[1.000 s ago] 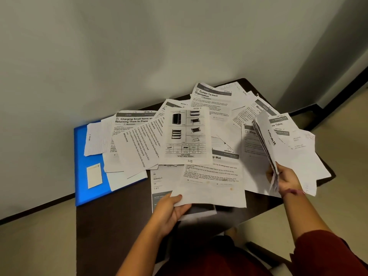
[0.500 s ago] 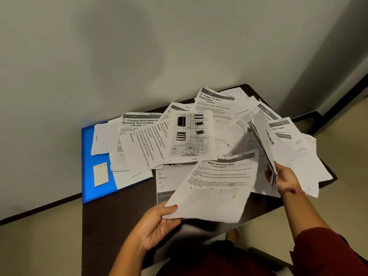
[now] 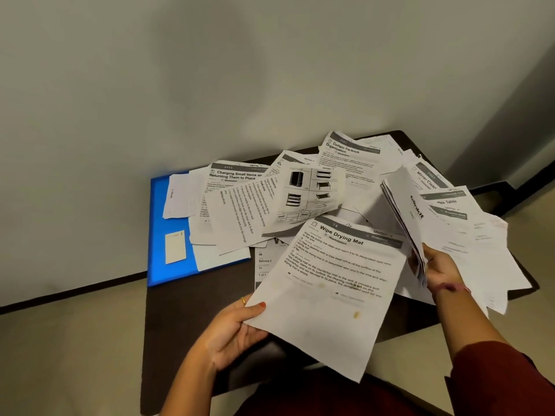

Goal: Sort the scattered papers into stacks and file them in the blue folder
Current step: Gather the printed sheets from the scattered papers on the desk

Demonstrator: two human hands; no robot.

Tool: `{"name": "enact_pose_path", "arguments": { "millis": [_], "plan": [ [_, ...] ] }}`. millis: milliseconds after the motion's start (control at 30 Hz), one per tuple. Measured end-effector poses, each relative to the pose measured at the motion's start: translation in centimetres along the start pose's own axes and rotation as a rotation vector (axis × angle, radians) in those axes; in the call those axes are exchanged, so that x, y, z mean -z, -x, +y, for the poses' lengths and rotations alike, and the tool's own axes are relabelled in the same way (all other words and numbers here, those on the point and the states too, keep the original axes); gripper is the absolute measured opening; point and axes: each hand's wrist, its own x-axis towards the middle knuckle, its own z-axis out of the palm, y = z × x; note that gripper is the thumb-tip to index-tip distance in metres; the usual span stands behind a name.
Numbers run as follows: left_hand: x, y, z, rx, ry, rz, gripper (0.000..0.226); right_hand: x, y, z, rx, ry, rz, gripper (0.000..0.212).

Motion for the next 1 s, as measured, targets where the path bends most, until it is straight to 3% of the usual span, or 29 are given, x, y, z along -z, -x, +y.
{"name": "enact_pose_path", "arguments": {
  "millis": [67, 100, 200, 267, 300, 367, 400, 467, 500, 533, 600, 733, 800, 833, 900, 933, 1000],
  "plan": [
    [0.7, 0.5, 0.6, -0.007, 0.015, 0.001, 0.047, -0.1, -0.5, 0.1, 0.007, 0.003, -0.037, 0.072],
    [1.0, 0.8, 0.8, -0.011, 0.020, -0.006, 0.046, -0.3, -0.5, 0.1, 0.009, 0.007, -0.063, 0.078],
    [1.8, 1.5, 1.3, -0.028, 0.018, -0.009, 0.044, -0.9, -0.3, 0.2, 0.039, 0.007, -0.038, 0.039],
    [2.4, 2.1, 1.6, -0.049, 0.034, 0.002, 0.044, -0.9, -0.7, 0.3, 0.036, 0.022, -0.033, 0.036],
    [2.8, 2.3, 1.8, -0.062, 0.051, 0.006, 0.046, -0.9, -0.8, 0.3, 0.032, 0.020, -0.042, 0.024],
    [3.7, 2.8, 2.0, -0.103, 0.082, 0.014, 0.067, -0.9, -0.7, 0.3, 0.016, 0.026, -0.048, 0.006],
    [4.2, 3.0, 2.1, -0.123, 0.099, 0.020, 0.081, -0.9, -0.8, 0.4, 0.007, 0.033, -0.067, 0.012],
    [5.4, 3.2, 2.3, -0.159, 0.127, 0.049, 0.096, -0.7, -1.1, 0.5, 0.027, 0.038, -0.088, 0.068],
    [5.9, 3.3, 2.4, -0.178, 0.141, 0.065, 0.099, -0.6, -0.9, 0.7, 0.026, 0.070, -0.098, 0.081],
    [6.5, 3.4, 2.5, -0.194, 0.151, 0.082, 0.101, -1.0, -0.4, 0.7, 0.025, 0.086, -0.107, 0.068],
    [7.3, 3.6, 2.5, -0.219, 0.169, 0.111, 0.100, -1.5, 0.2, 0.8, -0.003, 0.050, -0.103, 0.007],
    [7.8, 3.7, 2.2, -0.256, 0.218, 0.181, 0.053, -1.2, -1.2, 1.5, -0.015, 0.102, -0.077, 0.016],
    [8.1, 3.4, 1.8, -0.280, 0.226, 0.213, 0.045, -1.5, -1.1, 1.7, -0.046, 0.113, -0.085, 0.013],
    [8.2, 3.3, 1.6, -0.299, 0.224, 0.230, 0.042, -1.6, -1.2, 1.9, -0.040, 0.126, -0.092, 0.028],
    [8.4, 3.1, 1.2, -0.329, 0.196, 0.281, 0.035, -1.7, -1.5, 2.4, -0.043, 0.151, -0.111, 0.087],
    [8.5, 3.0, 1.0, -0.334, 0.175, 0.314, 0.031, -1.4, -2.2, 2.5, -0.047, 0.156, -0.144, 0.103],
    [8.6, 2.9, 0.6, -0.329, 0.127, 0.375, 0.025, -2.1, -1.8, 2.9, -0.049, 0.199, -0.154, 0.104]
  ]
}}
